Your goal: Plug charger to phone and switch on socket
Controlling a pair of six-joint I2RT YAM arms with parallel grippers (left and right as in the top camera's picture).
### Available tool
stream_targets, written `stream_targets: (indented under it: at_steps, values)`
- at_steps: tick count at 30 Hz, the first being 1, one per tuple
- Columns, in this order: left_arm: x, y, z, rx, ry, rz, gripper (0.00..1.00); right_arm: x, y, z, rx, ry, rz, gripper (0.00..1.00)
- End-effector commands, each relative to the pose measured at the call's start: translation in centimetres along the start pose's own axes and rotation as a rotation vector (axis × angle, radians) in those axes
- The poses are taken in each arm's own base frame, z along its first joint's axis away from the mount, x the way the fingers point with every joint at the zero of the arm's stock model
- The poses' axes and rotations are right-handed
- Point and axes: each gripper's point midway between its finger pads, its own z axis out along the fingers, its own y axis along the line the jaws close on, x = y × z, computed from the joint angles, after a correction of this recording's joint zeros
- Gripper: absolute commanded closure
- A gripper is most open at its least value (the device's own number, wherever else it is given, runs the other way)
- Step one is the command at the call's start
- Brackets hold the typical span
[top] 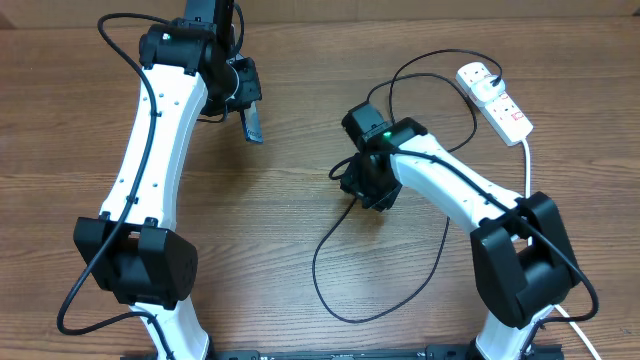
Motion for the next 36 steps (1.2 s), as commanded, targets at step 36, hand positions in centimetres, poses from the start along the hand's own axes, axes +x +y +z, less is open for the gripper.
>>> stream_targets:
  at_steps: [36]
  values:
    - [-0.3,0.1,-0.4,-0.004,-0.018,-0.01,0.96,-1.3,-0.6,5.6,0.115,-0.062,0.01,0.92]
